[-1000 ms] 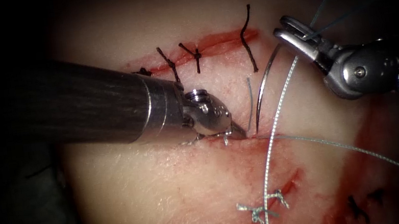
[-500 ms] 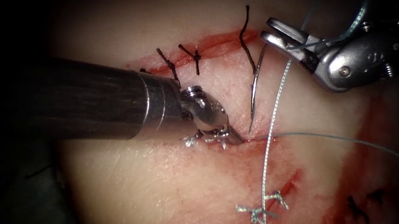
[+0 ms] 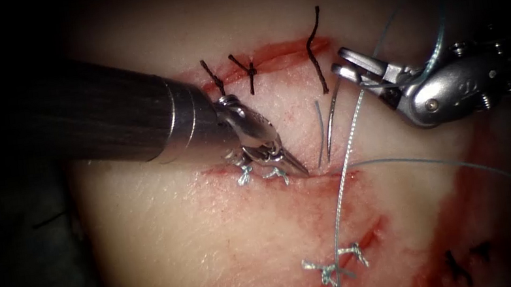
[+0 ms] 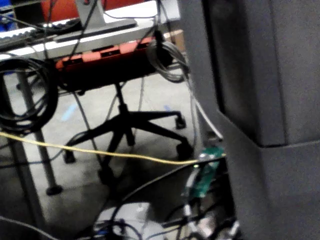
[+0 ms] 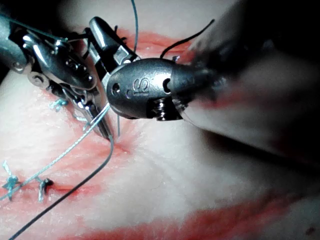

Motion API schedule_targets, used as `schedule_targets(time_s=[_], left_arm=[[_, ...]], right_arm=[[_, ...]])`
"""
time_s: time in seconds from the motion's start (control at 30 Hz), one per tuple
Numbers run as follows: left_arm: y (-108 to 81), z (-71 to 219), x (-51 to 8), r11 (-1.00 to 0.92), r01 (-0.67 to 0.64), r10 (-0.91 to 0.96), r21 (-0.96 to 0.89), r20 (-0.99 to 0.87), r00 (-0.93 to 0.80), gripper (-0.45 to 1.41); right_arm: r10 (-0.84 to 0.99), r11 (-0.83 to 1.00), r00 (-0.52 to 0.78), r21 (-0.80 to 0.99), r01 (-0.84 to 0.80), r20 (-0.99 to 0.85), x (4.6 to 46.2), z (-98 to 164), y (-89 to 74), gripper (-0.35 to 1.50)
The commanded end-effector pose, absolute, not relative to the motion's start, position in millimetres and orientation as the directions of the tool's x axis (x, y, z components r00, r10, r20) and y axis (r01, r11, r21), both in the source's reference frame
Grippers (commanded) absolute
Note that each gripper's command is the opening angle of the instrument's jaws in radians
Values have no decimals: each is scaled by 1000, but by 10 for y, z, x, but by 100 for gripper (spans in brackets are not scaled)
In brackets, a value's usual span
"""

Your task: Wound Closure

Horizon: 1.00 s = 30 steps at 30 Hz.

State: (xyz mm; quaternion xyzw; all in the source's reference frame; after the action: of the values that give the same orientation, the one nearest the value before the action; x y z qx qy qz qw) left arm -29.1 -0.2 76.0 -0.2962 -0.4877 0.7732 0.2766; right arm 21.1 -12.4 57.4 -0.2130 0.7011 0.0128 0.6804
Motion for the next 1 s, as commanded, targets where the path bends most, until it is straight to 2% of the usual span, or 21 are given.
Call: schedule_targets(time_s=[0.03, 0.8, 1.0], left_arm=[[-3, 763, -297, -370, -132, 716, -919, -192, -671, -45], [-6, 747, -304, -314, -89, 735, -945, -183, -653, -45], [-4, 744, -304, -314, -90, 739, -945, -184, -648, -45]], right_arm=[[-288, 906, 22, -280, -318, -957, 221, 581, -125, -35], [-302, 923, 52, -306, -235, -952, 223, 613, -142, -35], [-221, 955, 10, -218, -200, -975, 224, 611, -141, -35]])
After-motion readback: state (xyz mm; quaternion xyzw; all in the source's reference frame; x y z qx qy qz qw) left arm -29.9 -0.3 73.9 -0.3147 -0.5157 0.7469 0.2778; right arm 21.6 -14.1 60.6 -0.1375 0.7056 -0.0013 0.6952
